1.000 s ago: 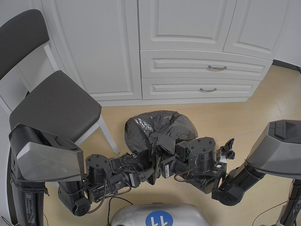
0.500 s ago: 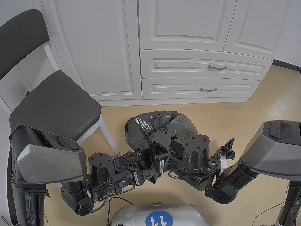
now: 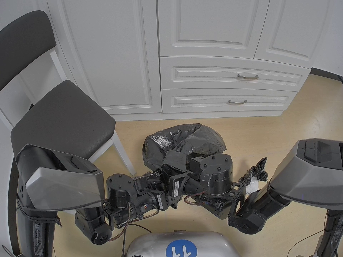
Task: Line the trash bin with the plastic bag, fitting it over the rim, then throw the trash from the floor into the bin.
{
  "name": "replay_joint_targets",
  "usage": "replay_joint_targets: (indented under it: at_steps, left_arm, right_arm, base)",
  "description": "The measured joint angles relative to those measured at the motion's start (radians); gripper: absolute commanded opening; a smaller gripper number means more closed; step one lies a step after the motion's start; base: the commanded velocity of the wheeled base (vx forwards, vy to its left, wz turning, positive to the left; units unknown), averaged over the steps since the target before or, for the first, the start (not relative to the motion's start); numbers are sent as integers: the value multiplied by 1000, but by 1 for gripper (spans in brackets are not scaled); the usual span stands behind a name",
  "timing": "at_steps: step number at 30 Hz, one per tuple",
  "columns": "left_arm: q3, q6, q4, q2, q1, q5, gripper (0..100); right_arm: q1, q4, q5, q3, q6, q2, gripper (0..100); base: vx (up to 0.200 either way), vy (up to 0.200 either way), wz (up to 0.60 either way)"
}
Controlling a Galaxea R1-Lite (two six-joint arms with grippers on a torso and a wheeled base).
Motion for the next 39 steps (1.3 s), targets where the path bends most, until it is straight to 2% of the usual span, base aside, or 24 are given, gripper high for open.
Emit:
replay_joint_targets:
  at_steps: [11,20,21,32,39]
  left_arm:
    - [-84,-14,2,53,6,7,100]
    - [-173,-60,5,93,-3,140,100]
    - [-179,-60,6,97,-4,142,0]
    - [-181,-61,3,103,-5,143,0]
    - [-170,-61,0,87,-8,141,0]
  right_arm:
    - [19,1,-1,10,0,-19,0]
    - [30,0,-2,17,0,-27,0]
    - [32,0,-3,18,0,-28,0]
    - [26,1,-9,20,-3,-34,0]
    - [21,5,-7,72,-34,-84,0]
  base:
    - [0,0,0]
    - [0,0,0]
    - [0,0,0]
    - [0,0,0]
    - [0,0,0]
